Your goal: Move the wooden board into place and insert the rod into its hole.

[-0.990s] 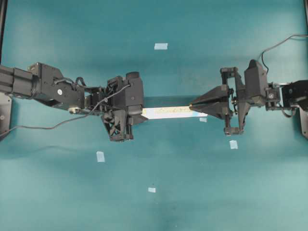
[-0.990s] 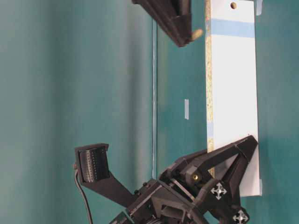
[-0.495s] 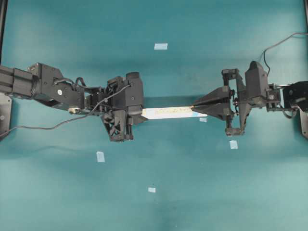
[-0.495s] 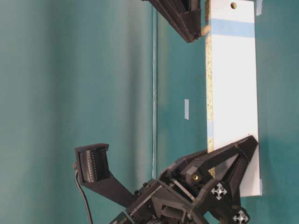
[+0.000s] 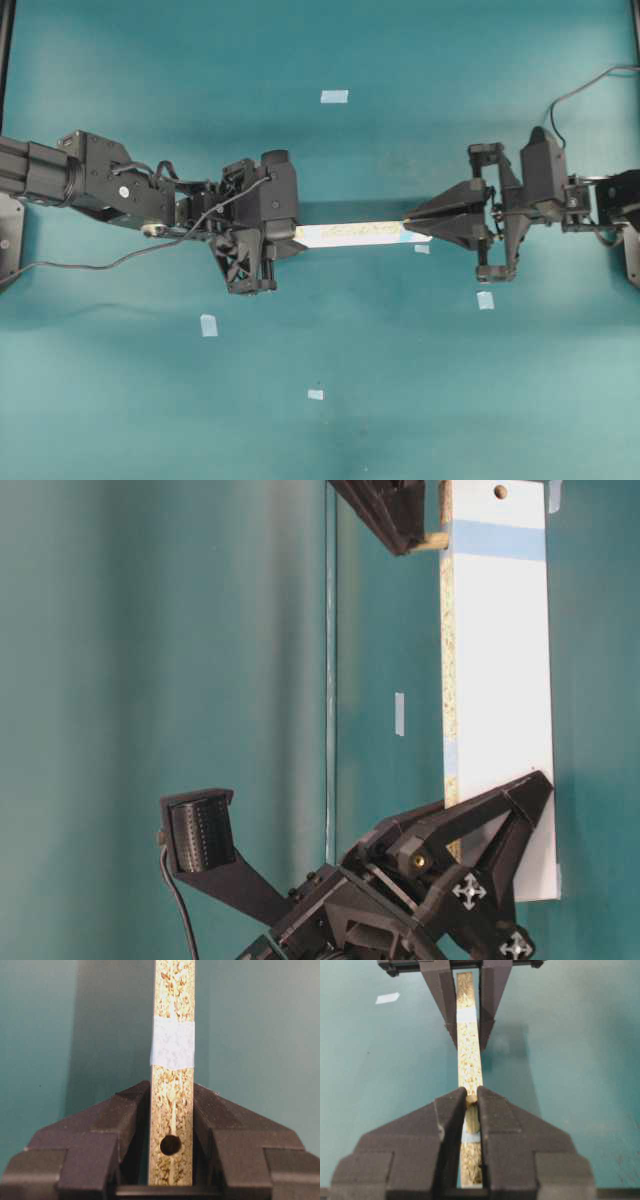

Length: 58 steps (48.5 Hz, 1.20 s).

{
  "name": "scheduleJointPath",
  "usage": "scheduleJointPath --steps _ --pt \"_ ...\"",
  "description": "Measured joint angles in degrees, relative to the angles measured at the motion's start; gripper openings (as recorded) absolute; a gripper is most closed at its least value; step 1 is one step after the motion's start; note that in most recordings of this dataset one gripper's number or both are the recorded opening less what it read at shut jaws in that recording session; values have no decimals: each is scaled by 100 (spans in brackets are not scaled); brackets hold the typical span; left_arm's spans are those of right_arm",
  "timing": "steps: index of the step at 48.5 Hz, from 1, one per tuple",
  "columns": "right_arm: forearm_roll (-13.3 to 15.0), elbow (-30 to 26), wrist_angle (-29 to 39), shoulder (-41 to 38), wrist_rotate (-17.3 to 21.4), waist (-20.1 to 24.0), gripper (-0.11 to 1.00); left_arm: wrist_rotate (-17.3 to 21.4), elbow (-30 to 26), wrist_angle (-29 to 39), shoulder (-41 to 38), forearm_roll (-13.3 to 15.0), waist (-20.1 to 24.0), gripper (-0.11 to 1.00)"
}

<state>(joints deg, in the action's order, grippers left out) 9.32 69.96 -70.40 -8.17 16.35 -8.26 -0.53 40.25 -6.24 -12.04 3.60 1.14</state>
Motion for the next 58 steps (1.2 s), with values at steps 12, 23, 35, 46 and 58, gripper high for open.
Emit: scheduleJointPath --steps 12,23,35,46,58 --pt "0 0 299 88 0 26 9 -9 0 0 0 0 0 24" --pt "0 -79 492 88 -9 132 9 -9 0 0 0 0 -9 24" --pt "-18 -114 738 88 -9 202 9 -9 0 0 0 0 -9 24" --pt "-35 -158 1178 158 9 237 9 -9 0 0 0 0 -9 24" --pt "-26 -193 1529 325 9 264 9 0 9 0 0 0 -9 24"
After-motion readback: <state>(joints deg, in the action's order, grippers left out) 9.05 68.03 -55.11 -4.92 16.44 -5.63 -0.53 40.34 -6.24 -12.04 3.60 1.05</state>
